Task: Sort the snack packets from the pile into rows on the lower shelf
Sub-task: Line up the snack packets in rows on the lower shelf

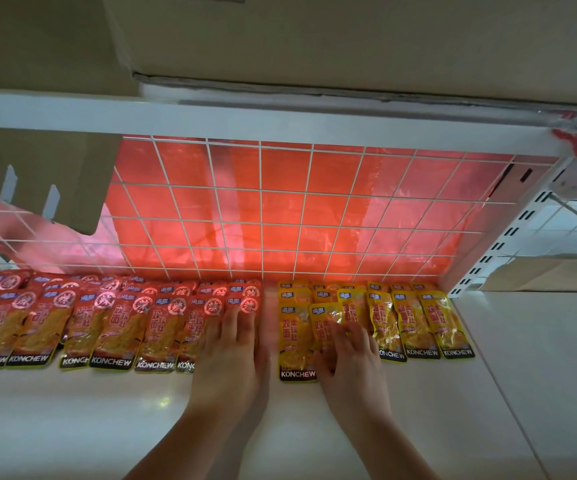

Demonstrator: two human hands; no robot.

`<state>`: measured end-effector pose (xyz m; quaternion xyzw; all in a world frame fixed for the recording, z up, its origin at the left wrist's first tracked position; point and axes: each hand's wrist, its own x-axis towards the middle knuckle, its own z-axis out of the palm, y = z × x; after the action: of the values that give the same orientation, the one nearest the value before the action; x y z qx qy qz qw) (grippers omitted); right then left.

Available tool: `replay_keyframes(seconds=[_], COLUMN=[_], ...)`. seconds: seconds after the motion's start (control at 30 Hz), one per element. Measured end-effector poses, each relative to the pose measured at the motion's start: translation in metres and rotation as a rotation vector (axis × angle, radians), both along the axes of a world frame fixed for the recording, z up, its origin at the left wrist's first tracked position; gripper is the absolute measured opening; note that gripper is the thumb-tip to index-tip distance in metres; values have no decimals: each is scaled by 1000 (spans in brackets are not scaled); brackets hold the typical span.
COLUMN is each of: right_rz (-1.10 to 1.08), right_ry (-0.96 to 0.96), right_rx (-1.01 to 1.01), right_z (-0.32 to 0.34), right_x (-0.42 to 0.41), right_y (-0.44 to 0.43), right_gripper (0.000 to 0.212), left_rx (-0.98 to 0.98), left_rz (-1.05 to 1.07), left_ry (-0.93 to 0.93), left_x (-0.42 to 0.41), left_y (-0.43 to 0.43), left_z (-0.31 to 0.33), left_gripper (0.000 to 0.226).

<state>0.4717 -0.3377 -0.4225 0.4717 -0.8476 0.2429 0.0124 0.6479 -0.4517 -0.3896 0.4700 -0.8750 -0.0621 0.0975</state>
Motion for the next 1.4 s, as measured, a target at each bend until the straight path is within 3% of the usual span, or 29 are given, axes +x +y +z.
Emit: replay_keyframes(seconds=[0.43, 0.57, 0.7, 1.07, 1.23, 1.4], right_rz=[-12, -36, -60, 79, 82, 36], right_ry=[-55, -95, -64, -92, -125, -27], right_rx=[-26, -71, -152, -440, -679, -765], right_z=[3, 8, 29, 174, 271, 361], right_x=[-1, -2, -2, 0, -8, -19], right_y=[0, 1, -2, 4, 54, 136], right_gripper=[57, 54, 49, 44, 37, 25], left_rx=[-125, -175, -26, 50, 55, 30], left_rz=[-60, -171, -223, -514, -744, -959], left_ry=[99, 234, 393, 660, 785, 928], left_x=[6, 5, 1, -14, -39, -67], left_y=[-3, -1, -3, 0, 28, 78], left_z=[-10, -2, 19, 150, 231, 315], left_gripper=[59, 50, 48, 46, 38, 26])
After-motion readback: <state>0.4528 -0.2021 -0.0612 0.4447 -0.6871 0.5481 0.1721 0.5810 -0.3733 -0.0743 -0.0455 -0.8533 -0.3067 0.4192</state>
